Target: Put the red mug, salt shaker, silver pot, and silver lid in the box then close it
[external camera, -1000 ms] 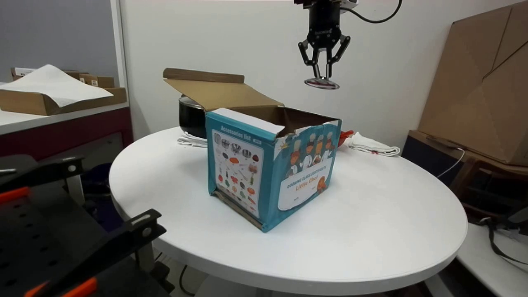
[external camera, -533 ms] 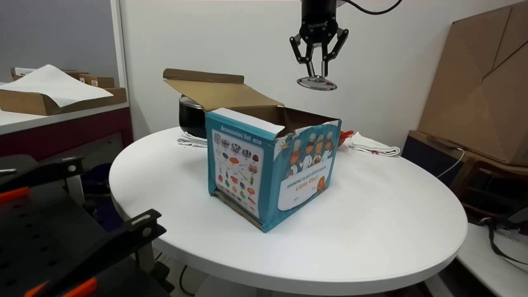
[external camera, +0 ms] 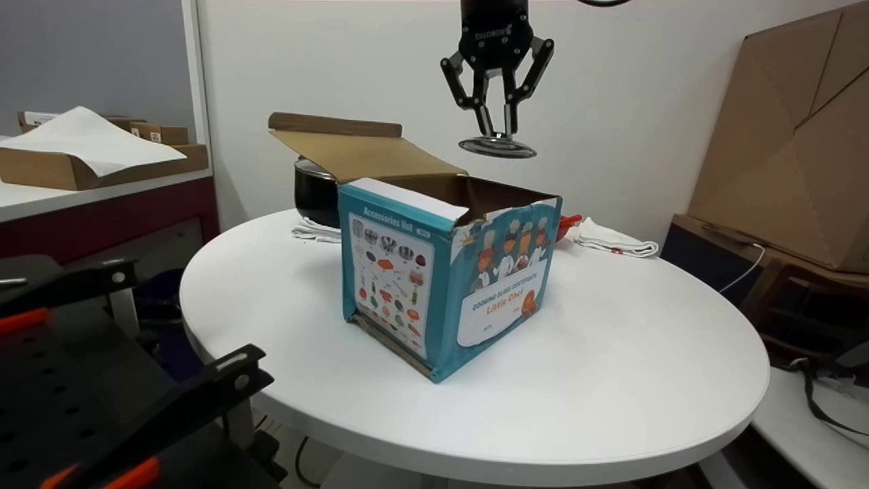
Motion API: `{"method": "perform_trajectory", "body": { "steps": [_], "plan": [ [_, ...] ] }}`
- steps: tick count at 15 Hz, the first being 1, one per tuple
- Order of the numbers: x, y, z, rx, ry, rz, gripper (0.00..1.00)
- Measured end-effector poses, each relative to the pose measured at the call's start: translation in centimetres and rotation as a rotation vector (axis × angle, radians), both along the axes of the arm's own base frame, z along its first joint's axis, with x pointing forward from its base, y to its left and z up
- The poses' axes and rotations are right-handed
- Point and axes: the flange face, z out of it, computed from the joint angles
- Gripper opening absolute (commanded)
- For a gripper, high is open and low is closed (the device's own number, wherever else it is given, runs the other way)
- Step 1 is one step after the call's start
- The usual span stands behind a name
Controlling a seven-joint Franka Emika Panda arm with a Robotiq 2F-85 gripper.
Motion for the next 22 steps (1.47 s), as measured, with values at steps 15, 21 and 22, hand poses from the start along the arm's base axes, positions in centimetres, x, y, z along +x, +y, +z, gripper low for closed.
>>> {"method": "perform_trajectory", "body": {
  "steps": [15,21,22],
  "plan": [
    [-11.3,-2.9,-1.3,0.050,-0.253,-0.211,0.05],
    [-10.7,0.0,-2.6,0.058,-0.243,-0.232,0.05],
    [-10.7,0.1,-3.2,0.060,-0.232,-0.241,0.05]
  ]
}}
